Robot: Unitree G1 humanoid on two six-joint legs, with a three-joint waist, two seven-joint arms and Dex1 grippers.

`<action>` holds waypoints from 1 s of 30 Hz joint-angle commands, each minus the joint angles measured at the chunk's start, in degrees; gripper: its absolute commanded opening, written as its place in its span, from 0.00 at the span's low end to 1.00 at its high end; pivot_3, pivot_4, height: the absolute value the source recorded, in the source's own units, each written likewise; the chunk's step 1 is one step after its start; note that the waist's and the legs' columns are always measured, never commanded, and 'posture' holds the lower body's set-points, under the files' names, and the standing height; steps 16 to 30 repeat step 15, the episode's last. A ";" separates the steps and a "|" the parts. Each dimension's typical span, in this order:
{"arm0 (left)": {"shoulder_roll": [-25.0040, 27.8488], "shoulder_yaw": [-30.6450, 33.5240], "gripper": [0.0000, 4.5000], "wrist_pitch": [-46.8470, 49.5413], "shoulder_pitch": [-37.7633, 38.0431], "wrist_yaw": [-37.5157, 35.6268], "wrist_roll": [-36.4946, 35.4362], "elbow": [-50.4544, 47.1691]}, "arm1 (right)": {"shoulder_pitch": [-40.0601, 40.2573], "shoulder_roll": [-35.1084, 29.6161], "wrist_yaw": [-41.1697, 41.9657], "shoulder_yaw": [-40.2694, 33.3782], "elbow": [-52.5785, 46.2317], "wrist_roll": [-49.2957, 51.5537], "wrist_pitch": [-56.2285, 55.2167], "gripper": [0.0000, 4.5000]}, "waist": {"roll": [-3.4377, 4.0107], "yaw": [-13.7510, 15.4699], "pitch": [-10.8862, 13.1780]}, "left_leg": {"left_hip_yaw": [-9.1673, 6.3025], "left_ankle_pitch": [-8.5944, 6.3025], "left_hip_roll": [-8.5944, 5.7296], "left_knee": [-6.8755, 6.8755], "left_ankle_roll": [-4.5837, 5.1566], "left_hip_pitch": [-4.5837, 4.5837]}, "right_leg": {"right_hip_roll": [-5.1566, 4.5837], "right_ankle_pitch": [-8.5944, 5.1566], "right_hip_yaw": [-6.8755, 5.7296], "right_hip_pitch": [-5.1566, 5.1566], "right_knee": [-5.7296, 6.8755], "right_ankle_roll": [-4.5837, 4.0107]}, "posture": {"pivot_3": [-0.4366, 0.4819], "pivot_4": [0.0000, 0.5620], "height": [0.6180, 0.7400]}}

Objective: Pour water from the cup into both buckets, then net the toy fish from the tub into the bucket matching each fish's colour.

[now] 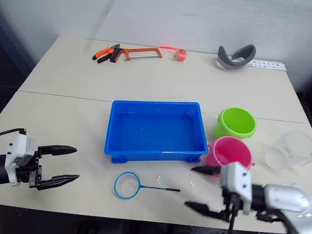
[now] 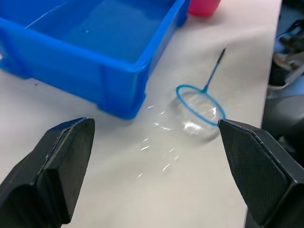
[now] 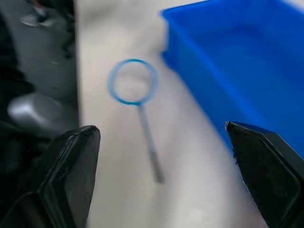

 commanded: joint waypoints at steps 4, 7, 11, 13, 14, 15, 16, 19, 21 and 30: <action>0.66 2.32 1.00 -3.26 -2.20 2.50 1.72 4.34 | -2.70 -3.84 4.97 -8.56 12.30 -2.82 -4.74 1.00 | 0.00 0.81 0.00 | -0.04 -0.03 0.04 -0.03 -0.05 -0.01 | 0.02 -0.03 -0.06 -0.03 0.01 -0.06 | 0.48 0.27 1.00; 2.22 2.86 1.00 -3.52 -4.10 1.20 1.37 6.49 | -2.92 -3.20 6.26 -8.40 13.94 -3.61 -7.48 1.00 | 0.00 0.74 0.00 | -0.01 -0.04 0.03 -0.03 -0.02 -0.07 | 0.03 -0.02 -0.09 0.00 0.07 -0.04 | 0.48 0.27 1.00; 3.40 2.60 1.00 -3.63 -7.13 0.36 1.07 9.12 | -0.99 -1.94 6.49 -8.46 12.29 -3.94 -9.04 1.00 | 0.00 0.69 0.00 | 0.03 -0.02 0.03 -0.02 -0.01 -0.05 | 0.07 -0.02 -0.10 0.01 0.11 -0.02 | 0.48 0.27 1.00; 3.80 2.13 1.00 -4.88 -9.08 -0.06 1.73 10.78 | 1.15 -1.06 5.65 -9.69 10.31 -3.51 -8.57 1.00 | 0.01 0.70 0.00 | 0.03 -0.01 0.04 -0.02 -0.02 -0.05 | 0.08 -0.02 -0.10 0.01 0.13 -0.02 | 0.48 0.27 1.00; 3.86 1.94 1.00 -5.85 -9.99 -0.18 2.19 11.51 | 2.15 -0.64 5.36 -10.29 9.48 -3.34 -8.59 1.00 | 0.01 0.71 0.00 | 0.04 -0.01 0.03 -0.02 -0.02 -0.05 | 0.08 -0.02 -0.10 0.00 0.13 -0.02 | 0.48 0.27 1.00; 3.96 1.62 1.00 -5.81 -11.13 -0.09 2.32 12.38 | 3.37 -0.16 5.03 -10.78 8.46 -2.99 -8.21 1.00 | 0.01 0.71 0.00 | 0.05 -0.01 0.03 -0.02 -0.02 -0.05 | 0.08 -0.01 -0.10 0.00 0.14 -0.01 | 0.48 0.27 1.00; 3.96 1.62 1.00 -5.81 -11.13 -0.09 2.32 12.38 | 3.37 -0.16 5.03 -10.78 8.46 -2.99 -8.21 1.00 | 0.01 0.71 0.00 | 0.05 -0.01 0.03 -0.02 -0.02 -0.05 | 0.08 -0.01 -0.10 0.00 0.14 -0.01 | 0.48 0.27 1.00; 3.96 1.62 1.00 -5.81 -11.13 -0.09 2.32 12.38 | 3.37 -0.16 5.03 -10.78 8.46 -2.99 -8.21 1.00 | 0.01 0.71 0.00 | 0.05 -0.01 0.03 -0.02 -0.02 -0.05 | 0.08 -0.01 -0.10 0.00 0.14 -0.01 | 0.48 0.27 1.00; 3.96 1.62 1.00 -5.81 -11.13 -0.09 2.32 12.38 | 3.37 -0.16 5.03 -10.78 8.46 -2.99 -8.21 1.00 | 0.01 0.71 0.00 | 0.05 -0.01 0.03 -0.02 -0.02 -0.05 | 0.08 -0.01 -0.10 0.00 0.14 -0.01 | 0.48 0.27 1.00; 3.96 1.62 1.00 -5.81 -11.13 -0.09 2.32 12.38 | 3.37 -0.16 5.03 -10.78 8.46 -2.99 -8.21 1.00 | 0.01 0.71 0.00 | 0.05 -0.01 0.03 -0.02 -0.02 -0.05 | 0.08 -0.01 -0.10 0.00 0.14 -0.01 | 0.48 0.27 1.00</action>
